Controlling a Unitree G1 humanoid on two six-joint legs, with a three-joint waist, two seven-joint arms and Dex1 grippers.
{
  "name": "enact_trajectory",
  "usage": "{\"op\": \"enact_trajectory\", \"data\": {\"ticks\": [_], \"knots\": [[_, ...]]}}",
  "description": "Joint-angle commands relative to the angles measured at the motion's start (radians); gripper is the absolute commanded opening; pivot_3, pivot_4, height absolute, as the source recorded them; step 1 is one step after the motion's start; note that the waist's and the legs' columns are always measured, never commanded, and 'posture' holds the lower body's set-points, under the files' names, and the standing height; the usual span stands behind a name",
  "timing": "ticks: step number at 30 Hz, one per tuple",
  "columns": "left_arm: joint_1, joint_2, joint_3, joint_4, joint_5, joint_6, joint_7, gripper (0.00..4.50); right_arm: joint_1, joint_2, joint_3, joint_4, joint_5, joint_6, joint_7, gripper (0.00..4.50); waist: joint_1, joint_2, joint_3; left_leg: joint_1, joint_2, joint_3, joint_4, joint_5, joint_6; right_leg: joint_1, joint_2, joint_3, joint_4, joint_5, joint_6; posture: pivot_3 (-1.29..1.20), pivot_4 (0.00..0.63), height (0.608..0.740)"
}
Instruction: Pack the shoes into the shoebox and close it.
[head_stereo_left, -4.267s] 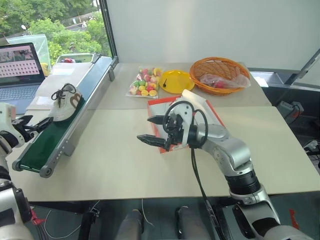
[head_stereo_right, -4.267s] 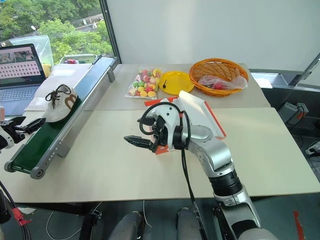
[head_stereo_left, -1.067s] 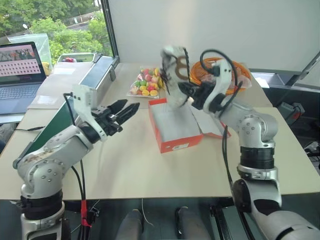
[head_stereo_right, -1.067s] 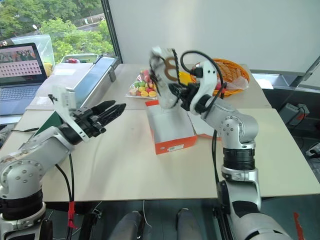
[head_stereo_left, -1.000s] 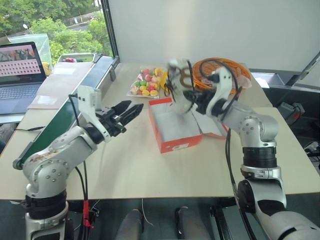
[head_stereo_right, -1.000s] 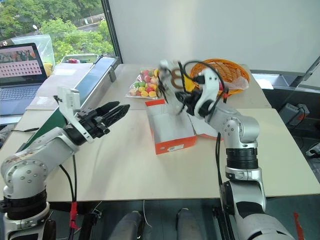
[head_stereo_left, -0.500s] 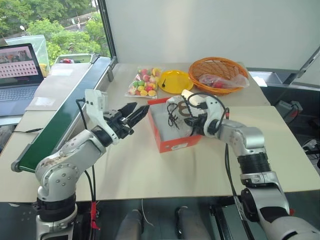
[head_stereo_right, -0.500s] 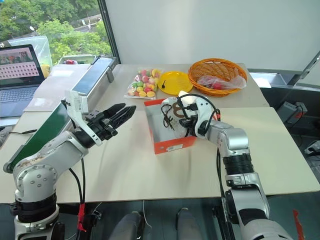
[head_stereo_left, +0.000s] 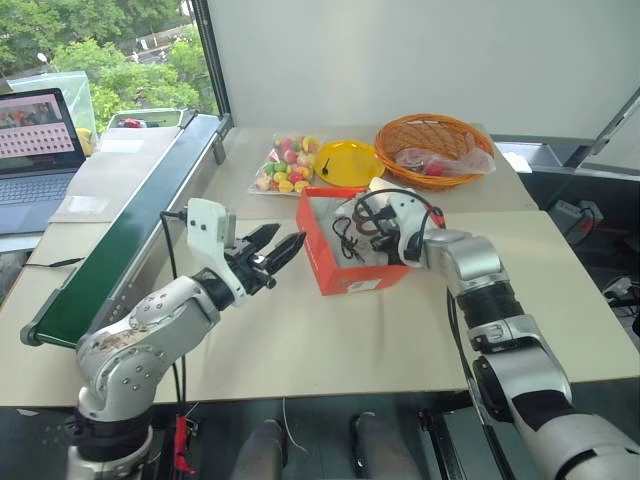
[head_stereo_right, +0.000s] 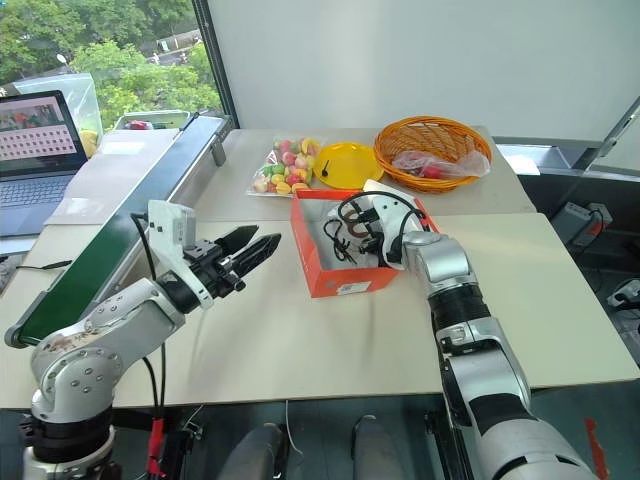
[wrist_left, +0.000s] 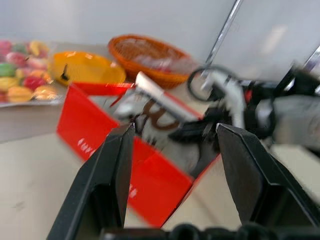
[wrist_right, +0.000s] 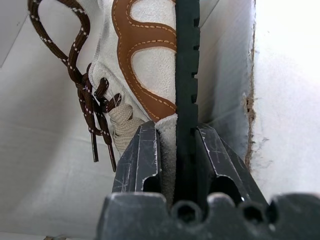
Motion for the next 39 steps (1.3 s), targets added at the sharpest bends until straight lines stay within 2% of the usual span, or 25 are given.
{"op": "enact_trajectory", "data": {"ticks": [1,6,11,13,16,22,28,32,36,39], "knots": [[-0.075,0.087,0.019,0.01,0.023,0.044,-0.065,2.78,-0.049,-0.018,0.013,0.014,-0.04,-0.05,0.037,0.44,0.002,0.0,0.0,0.0,0.0,0.0,-0.001,0.0,0.0,0.0,0.0,0.0,-0.001,0.0,0.0,0.0,0.15,0.74],[-0.169,0.132,-0.014,0.036,0.026,0.105,-0.118,2.78,-0.058,-0.009,0.014,0.039,-0.067,-0.072,0.054,0.44,0.003,0.0,0.0,-0.002,0.0,0.0,-0.001,0.0,0.0,0.0,0.0,0.0,-0.007,0.001,0.001,0.0,0.15,0.74],[-0.23,0.176,-0.021,0.051,-0.044,0.206,-0.208,2.78,-0.054,-0.007,0.037,0.066,-0.11,-0.117,0.064,0.44,-0.002,0.0,0.0,-0.002,0.0,0.0,-0.003,0.0,0.0,0.0,0.0,0.0,-0.008,0.001,0.002,0.0,0.15,0.74],[-0.238,0.206,-0.019,0.055,-0.062,0.244,-0.243,2.78,-0.056,-0.003,0.046,0.074,-0.129,-0.138,0.065,1.43,-0.002,0.0,0.0,-0.002,0.0,0.0,-0.003,0.0,0.0,0.0,0.0,0.0,-0.008,0.001,0.002,0.0,0.15,0.74],[-0.249,0.228,-0.015,0.064,-0.071,0.274,-0.272,2.78,-0.059,0.004,0.056,0.068,-0.147,-0.16,0.068,2.44,-0.002,0.0,0.0,-0.002,0.0,0.0,-0.003,0.0,0.0,0.0,0.0,0.0,-0.008,0.001,0.002,0.0,0.15,0.74],[-0.25,0.213,0.007,0.064,-0.086,0.296,-0.278,2.78,-0.091,-0.008,0.04,-0.057,-0.149,-0.119,0.086,4.43,0.0,0.0,0.0,-0.003,0.0,0.0,-0.003,0.0,0.0,-0.001,0.0,0.0,-0.008,0.001,0.002,0.0,0.15,0.74],[-0.226,0.217,0.012,0.067,-0.071,0.289,-0.294,2.78,-0.117,-0.088,0.011,-0.317,-0.11,0.079,0.153,4.48,0.002,0.001,0.001,-0.003,0.0,0.0,-0.004,0.0,0.0,-0.002,0.0,0.0,-0.008,0.001,0.001,0.0,0.15,0.74],[-0.214,0.209,0.003,0.074,-0.044,0.272,-0.303,2.78,-0.14,-0.115,-0.027,-0.491,-0.031,0.219,0.211,4.48,0.002,0.001,0.001,-0.003,0.0,0.0,-0.004,0.0,0.0,-0.001,-0.001,0.0,-0.008,0.001,0.002,0.0,0.15,0.74],[-0.201,0.178,0.015,0.098,-0.001,0.249,-0.275,2.78,-0.127,-0.066,-0.119,-0.637,0.134,0.197,0.299,4.48,-0.001,0.001,0.001,-0.002,0.0,0.0,-0.004,0.0,0.0,-0.002,0.0,0.0,-0.007,0.001,0.001,0.0,0.15,0.74],[-0.191,0.144,0.048,0.134,0.065,0.212,-0.219,2.78,-0.066,-0.069,-0.128,-0.714,0.197,0.124,0.363,4.48,0.002,0.001,0.001,-0.002,0.001,0.001,-0.004,0.0,0.0,-0.001,0.0,0.0,-0.007,0.001,0.001,0.0,0.15,0.74]]}}
